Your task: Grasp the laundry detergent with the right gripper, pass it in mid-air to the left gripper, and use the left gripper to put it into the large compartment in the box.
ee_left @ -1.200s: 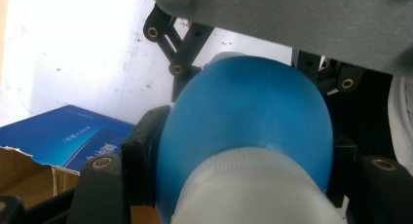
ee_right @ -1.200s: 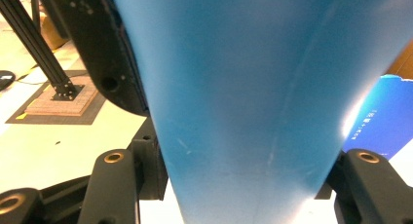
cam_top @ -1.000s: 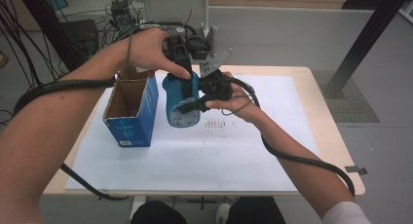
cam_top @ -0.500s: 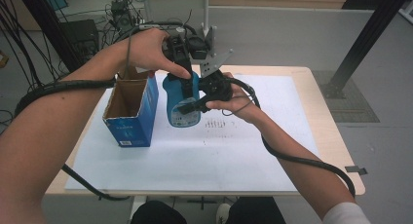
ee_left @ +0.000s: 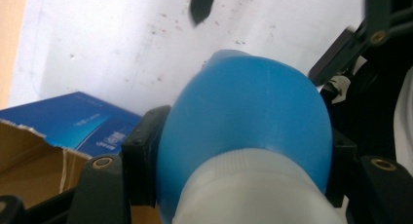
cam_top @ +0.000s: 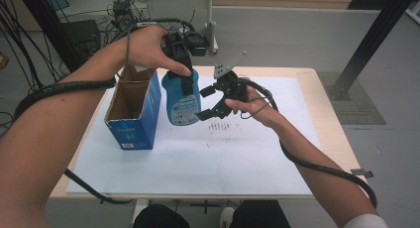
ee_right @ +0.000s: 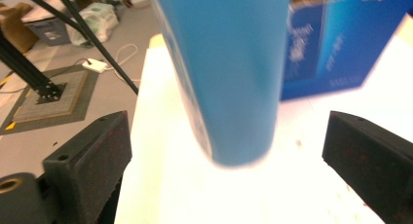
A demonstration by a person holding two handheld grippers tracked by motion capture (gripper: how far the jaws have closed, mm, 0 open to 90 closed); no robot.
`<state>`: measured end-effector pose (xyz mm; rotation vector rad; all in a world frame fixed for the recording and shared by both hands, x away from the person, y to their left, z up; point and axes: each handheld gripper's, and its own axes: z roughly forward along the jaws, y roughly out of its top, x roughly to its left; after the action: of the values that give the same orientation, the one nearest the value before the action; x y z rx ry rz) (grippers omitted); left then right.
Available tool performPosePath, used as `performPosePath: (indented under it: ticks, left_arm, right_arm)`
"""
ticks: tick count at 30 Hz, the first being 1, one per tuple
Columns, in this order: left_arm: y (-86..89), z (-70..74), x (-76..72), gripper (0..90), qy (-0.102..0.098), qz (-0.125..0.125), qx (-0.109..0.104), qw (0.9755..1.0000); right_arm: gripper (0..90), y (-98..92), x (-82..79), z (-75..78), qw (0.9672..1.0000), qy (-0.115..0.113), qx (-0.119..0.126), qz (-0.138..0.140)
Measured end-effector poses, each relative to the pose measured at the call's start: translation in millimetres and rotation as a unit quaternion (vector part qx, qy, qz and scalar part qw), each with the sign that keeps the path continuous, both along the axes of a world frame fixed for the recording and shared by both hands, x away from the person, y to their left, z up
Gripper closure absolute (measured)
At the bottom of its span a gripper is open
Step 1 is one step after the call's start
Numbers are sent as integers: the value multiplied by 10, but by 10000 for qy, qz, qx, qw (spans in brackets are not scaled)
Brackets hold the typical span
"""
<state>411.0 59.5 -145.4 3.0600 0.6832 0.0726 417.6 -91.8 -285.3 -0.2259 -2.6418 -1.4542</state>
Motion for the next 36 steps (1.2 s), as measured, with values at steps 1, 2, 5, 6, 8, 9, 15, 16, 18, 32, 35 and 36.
performPosePath:
  ticks: [1,2,5,6,8,9,15,16,18,32,35,36]
  left_arm:
    - [2,11,8,361,20,55,29,10000]
    - [6,22,23,361,76,147,62,9998]
    - [18,68,32,361,89,307,40,9995]
    - [19,86,27,361,62,363,47,9993]
    - [25,135,18,361,-8,502,86,9987]
    - [29,153,17,361,-28,544,94,9985]
    - [92,322,39,361,-67,978,86,9951]
    - [103,358,41,361,-79,1068,95,9942]
    - [124,437,48,361,-119,1268,134,9918]
    - [415,890,110,361,-179,2586,-82,9658]
    - [516,1006,119,361,-175,2873,-101,9576]
    - [531,1023,116,360,-183,2918,-102,9563]
  right_arm:
    - [13,-41,-2,-7,10000,57,-52,-63]
    - [8,-73,-8,-15,9998,45,-104,-164]
    - [4,-200,-20,-30,9989,109,-312,-327]
    - [4,-200,-20,-30,9989,109,-312,-327]
    - [3,-285,-22,-29,9981,129,-424,-421]
    - [3,-350,-28,-20,9972,98,-532,-513]
    - [3,-610,-65,59,9924,-18,-916,-820]
    - [3,-654,-72,73,9913,-49,-991,-868]
    - [3,-762,-96,101,9877,-121,-1216,-977]
    - [2,-1118,-204,167,9724,-366,-1921,-1270]
    - [2,-1161,-219,182,9718,-383,-1930,-1301]
    - [2,-1192,-228,192,9714,-382,-1934,-1321]
